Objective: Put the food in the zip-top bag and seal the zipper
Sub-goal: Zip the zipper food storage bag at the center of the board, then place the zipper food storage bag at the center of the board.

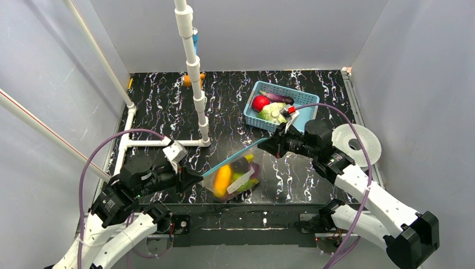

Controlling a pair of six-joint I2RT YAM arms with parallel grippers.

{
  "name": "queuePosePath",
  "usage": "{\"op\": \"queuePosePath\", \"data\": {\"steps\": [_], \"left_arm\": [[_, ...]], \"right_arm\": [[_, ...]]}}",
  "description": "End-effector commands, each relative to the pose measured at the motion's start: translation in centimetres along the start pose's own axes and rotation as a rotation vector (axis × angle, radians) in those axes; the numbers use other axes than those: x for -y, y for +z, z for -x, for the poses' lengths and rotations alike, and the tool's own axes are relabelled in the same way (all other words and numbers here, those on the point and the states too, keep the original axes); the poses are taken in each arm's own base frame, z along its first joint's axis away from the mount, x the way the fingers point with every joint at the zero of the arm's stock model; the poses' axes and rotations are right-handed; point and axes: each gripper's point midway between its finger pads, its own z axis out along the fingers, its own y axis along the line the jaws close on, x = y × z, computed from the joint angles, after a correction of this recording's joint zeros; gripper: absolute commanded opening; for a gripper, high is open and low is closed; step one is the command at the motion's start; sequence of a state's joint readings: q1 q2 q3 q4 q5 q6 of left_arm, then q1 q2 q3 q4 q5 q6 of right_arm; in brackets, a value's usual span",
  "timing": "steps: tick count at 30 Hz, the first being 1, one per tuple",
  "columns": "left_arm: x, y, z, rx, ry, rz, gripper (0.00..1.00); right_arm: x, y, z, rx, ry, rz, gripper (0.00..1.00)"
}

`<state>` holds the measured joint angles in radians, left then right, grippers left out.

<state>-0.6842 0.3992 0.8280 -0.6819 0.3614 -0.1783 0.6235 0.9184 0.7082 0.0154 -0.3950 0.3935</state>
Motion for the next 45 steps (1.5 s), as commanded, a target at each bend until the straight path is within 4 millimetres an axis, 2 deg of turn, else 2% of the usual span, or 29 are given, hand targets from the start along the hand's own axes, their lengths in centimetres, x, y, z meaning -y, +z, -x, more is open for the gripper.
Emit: {"op": "queuePosePath", "data": {"steps": [1,5,10,11,14,15,18,22,29,34,38,39,41,45], "left_arm": [[0.4,-0.9,0.3,-0.007,0.021,-0.006,0.00],[0.5,-0.8,0.3,-0.006,0.017,-0.010,0.00],[0.5,-0.3,0.8,0.007,-0.013,-0.011,0.00],[0.5,-0.1,1.0,0.011,-0.026,-0.008,0.05],[0.0,0.3,1.5,0.012,-0.062,0.020,0.47],[0.0,0.3,1.6,0.011,-0.064,0.024,0.55],[-0.2,0.2,2.2,0.024,-0.059,0.042,0.67],[-1.1,-0.6,2.9,0.069,-0.051,0.107,0.74],[-2.2,-1.7,3.3,0.106,-0.057,0.189,0.78],[-2.2,-1.8,3.4,0.105,-0.057,0.195,0.78],[-2.2,-2.0,3.6,0.111,-0.057,0.200,0.79],[-2.2,-2.1,3.7,0.116,-0.056,0.202,0.80],[-2.4,-2.4,3.9,0.125,-0.056,0.217,0.85],[-3.0,-3.2,4.5,0.161,-0.048,0.260,0.90]], "right_arm": [[1.6,-1.1,1.6,0.071,-0.039,-0.091,0.01],[1.8,-1.6,1.0,0.055,-0.035,-0.106,0.01],[1.2,-1.7,1.3,0.054,-0.032,-0.082,0.01],[1.1,-1.6,1.3,0.052,-0.027,-0.076,0.01],[1.5,-1.4,1.3,0.048,0.012,-0.102,0.01],[2.0,-1.3,1.3,0.048,0.023,-0.128,0.01],[4.7,-1.5,0.7,0.027,0.075,-0.284,0.01],[8.1,-2.0,-0.9,-0.052,0.115,-0.476,0.01],[13.2,-3.8,-3.5,-0.145,0.149,-0.768,0.01],[14.8,-4.2,-5.4,-0.235,0.180,-0.862,0.01],[15.2,-4.2,-5.8,-0.250,0.180,-0.874,0.01],[15.3,-4.3,-5.8,-0.251,0.181,-0.881,0.05],[15.3,-4.5,-5.5,-0.252,0.171,-0.885,0.20],[15.0,-5.1,-3.8,-0.222,0.130,-0.895,0.46]]}}
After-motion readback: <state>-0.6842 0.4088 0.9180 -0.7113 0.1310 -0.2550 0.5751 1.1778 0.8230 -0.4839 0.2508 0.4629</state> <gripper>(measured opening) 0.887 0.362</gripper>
